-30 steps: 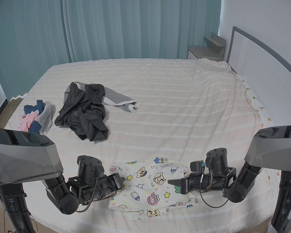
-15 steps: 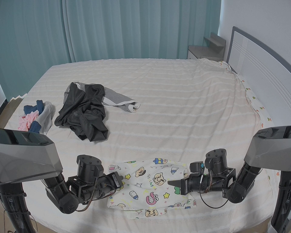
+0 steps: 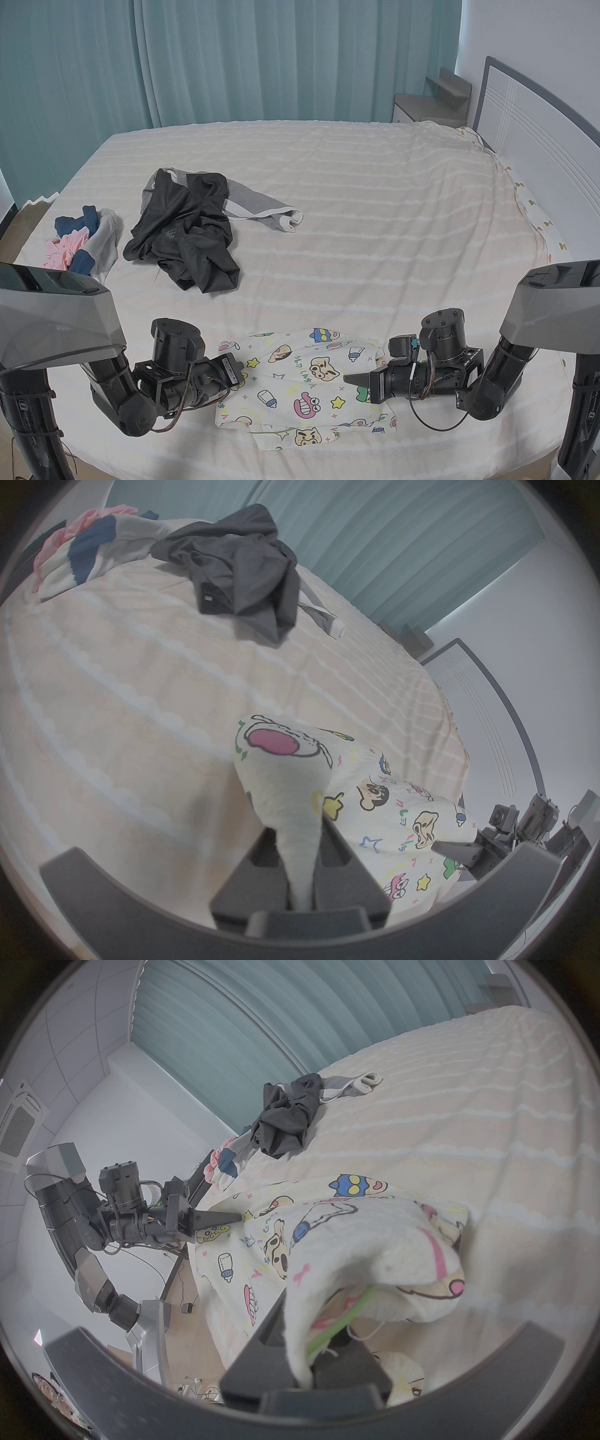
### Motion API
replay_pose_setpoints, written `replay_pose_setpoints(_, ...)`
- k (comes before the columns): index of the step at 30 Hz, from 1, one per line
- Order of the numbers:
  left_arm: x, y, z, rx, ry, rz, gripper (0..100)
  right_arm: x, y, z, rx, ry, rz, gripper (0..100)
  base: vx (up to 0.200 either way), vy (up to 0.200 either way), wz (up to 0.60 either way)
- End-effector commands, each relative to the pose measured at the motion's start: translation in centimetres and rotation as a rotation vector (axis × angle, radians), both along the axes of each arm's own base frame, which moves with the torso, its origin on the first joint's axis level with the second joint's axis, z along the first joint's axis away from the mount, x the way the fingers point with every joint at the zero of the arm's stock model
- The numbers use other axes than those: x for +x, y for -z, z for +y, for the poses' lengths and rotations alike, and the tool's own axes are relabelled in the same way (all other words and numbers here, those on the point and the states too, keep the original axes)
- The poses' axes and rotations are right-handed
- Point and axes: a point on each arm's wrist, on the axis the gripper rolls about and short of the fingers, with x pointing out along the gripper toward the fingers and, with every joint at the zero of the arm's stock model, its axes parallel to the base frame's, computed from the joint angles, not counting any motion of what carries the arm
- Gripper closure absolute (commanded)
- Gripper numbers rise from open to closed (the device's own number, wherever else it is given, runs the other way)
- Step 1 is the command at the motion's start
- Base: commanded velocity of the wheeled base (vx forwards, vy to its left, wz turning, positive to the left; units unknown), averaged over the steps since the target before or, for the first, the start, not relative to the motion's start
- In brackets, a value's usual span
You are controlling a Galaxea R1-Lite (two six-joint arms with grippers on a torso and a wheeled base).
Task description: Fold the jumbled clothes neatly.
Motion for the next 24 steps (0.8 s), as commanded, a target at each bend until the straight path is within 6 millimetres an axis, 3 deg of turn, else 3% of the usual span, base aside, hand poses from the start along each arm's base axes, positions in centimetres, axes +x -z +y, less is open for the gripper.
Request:
replay_pose_setpoints(1,0.2,0.3,0.7,0.006,-0.025,0.011,100,-0.2,0.4,0.7,-0.004,-0.021,0.005,100,0.0,0.2,0.0)
replay_pose_setpoints(24,0.7,0.6,3.6,0.032,-0.106,0.026,100,0.5,1.3,3.3,-0.018,-0.027,-0.031,100,0.0,0.2,0.0)
